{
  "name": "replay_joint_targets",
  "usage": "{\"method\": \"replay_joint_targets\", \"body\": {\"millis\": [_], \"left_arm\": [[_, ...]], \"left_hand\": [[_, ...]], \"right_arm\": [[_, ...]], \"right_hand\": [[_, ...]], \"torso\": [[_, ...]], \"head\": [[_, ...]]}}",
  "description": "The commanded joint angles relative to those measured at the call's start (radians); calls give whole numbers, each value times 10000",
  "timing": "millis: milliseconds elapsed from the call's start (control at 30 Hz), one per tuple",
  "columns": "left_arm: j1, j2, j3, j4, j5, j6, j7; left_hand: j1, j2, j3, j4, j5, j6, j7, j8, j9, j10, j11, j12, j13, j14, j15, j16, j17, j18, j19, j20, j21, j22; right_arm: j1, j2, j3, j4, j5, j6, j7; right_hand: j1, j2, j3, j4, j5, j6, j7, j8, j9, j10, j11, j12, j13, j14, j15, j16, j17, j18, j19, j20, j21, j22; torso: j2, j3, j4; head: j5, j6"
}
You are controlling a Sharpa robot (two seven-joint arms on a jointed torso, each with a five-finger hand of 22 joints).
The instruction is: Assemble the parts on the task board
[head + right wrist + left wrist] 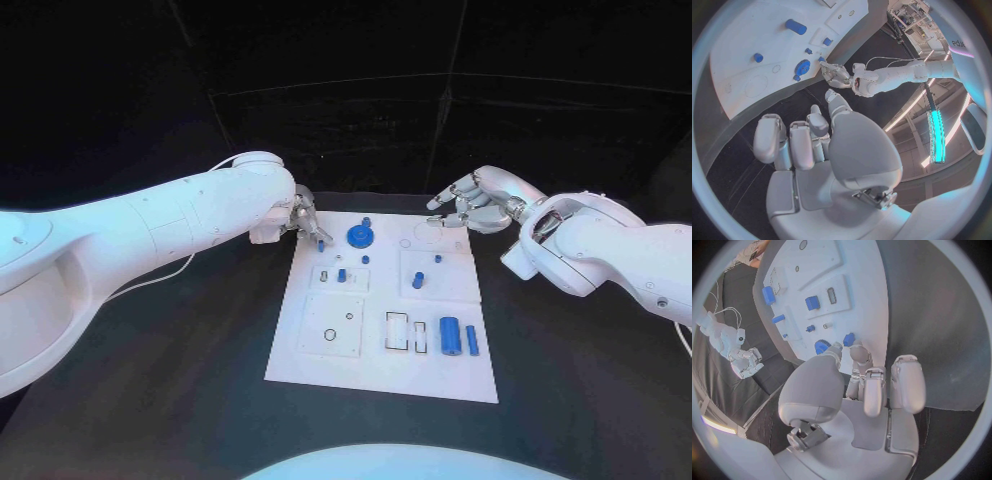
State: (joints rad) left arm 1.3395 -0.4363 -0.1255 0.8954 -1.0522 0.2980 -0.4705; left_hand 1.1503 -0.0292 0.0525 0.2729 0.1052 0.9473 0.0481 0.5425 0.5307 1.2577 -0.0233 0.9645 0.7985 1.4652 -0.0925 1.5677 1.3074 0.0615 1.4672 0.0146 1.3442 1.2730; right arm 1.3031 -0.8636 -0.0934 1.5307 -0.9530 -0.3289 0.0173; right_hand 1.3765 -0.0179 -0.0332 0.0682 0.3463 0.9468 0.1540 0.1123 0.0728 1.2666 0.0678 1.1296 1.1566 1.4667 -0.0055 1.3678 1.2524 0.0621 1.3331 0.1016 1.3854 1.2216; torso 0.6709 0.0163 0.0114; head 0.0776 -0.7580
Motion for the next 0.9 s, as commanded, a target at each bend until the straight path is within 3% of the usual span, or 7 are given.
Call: {"method": "replay_joint_targets", "body": {"millis": [33, 267, 900], "left_arm": [[15, 11, 5, -6, -58, 114, 109], [15, 19, 4, 16, -58, 135, 121], [15, 45, 4, 12, -58, 233, 308]], "left_hand": [[122, 36, -60, -15, 36, 90, 2, -21, -12, 14, -10, 51, 5, 1056, 60, 31, 2634, 17, 96, 71, 68, 10], [262, 93, -94, -62, 40, 116, -5, -13, -42, 20, -15, 50, -18, 1056, 58, 31, 2634, 14, 102, 69, 76, 27], [1109, 541, -12, -450, 68, 211, -53, -45, -228, 64, -53, 76, -61, 1056, 43, 31, 2634, 8, 110, 58, 87, 83]], "right_arm": [[19, 3, 6, 21, 3, 49, 56], [20, 4, 6, 30, 3, 41, 60], [20, 6, 7, 38, 3, 29, 76]], "right_hand": [[-51, 34, -33, -9, 67, 76, -7, 60, -15, -2, -26, -1, 13, 364, -40, -46, -6, 174, -83, 8, -63, -3], [-47, 41, -34, -6, 67, 88, -9, 68, -13, 5, -28, 8, 19, 365, -41, -45, -3, 174, -79, 8, -62, 0], [-48, 50, -36, 0, 69, 102, -11, 77, -10, 17, -29, 23, 31, 365, -42, -49, -6, 173, -77, 7, -63, 0]], "torso": [[0, -1, -5], [1, -6, -5], [4, -4, -6]], "head": [[8, -4], [7, -4], [27, -45]]}}
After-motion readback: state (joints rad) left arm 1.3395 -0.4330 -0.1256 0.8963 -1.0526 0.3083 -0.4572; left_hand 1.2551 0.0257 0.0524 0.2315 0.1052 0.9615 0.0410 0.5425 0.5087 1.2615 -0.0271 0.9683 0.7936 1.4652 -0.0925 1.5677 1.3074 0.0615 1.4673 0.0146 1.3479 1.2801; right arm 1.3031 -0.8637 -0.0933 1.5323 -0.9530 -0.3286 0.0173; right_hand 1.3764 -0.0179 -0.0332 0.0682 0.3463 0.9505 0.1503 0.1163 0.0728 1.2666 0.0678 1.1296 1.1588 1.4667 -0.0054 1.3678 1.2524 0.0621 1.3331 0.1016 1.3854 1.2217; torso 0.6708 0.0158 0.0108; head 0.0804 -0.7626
